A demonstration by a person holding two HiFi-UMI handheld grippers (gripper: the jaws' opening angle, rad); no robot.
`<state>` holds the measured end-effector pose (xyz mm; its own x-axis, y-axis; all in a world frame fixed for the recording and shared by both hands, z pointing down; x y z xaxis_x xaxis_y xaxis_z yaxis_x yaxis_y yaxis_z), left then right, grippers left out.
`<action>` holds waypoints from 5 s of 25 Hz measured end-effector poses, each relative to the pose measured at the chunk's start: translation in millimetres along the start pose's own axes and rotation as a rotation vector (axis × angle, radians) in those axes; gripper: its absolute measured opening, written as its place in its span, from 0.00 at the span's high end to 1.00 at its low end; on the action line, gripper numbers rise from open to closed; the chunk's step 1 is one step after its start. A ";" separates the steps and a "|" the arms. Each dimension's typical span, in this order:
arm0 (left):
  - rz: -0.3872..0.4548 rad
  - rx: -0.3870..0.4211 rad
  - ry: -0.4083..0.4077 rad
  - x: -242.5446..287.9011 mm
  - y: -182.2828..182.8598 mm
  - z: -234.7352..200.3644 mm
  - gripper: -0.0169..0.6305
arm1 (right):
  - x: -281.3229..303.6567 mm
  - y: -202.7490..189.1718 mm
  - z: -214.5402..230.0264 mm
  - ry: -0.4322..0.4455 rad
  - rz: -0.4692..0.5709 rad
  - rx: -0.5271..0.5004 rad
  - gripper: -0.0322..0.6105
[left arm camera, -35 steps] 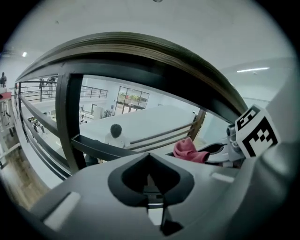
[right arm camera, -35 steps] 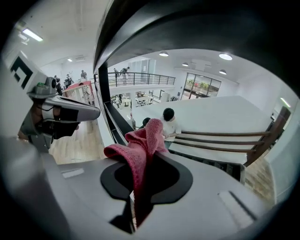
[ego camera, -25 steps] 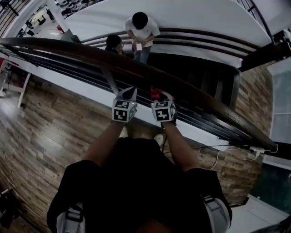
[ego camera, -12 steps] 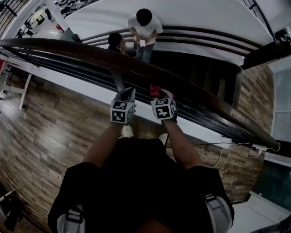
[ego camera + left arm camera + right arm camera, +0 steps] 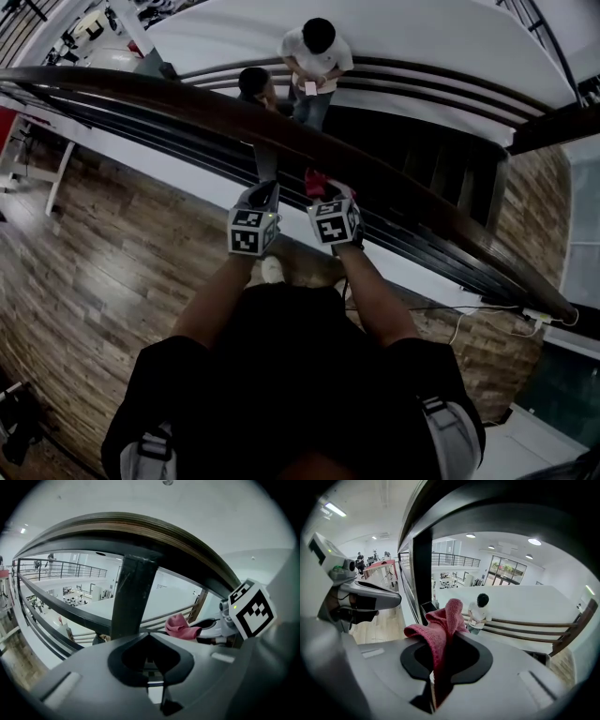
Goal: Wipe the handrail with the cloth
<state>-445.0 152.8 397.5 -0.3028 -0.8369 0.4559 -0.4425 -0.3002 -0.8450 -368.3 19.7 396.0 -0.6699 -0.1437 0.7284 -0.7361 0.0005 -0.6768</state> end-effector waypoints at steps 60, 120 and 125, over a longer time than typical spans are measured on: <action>0.100 0.121 -0.200 -27.1 -8.7 122.9 0.98 | -167.1 -81.4 7.0 0.214 0.424 0.124 0.88; -0.251 0.460 -0.950 179.0 -186.5 745.8 0.98 | -441.0 -571.4 380.6 -0.649 0.499 0.751 0.88; -0.261 0.428 -0.912 196.1 -207.9 785.2 0.98 | -450.3 -609.9 440.4 -0.686 0.487 0.735 0.88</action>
<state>250.5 -308.2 443.2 0.5913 -0.6972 0.4054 -0.0121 -0.5103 -0.8599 425.0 -351.8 434.1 -0.5087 -0.8035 0.3091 -0.0210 -0.3473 -0.9375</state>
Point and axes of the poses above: the fingertips, and each gripper's own axes: x forward along the fingers, z to its right, y out of its top, the point moved 7 cm from there along -x, backward along the fingers, and after that the axes turned 1 degree about y, right-handed, at the moved point
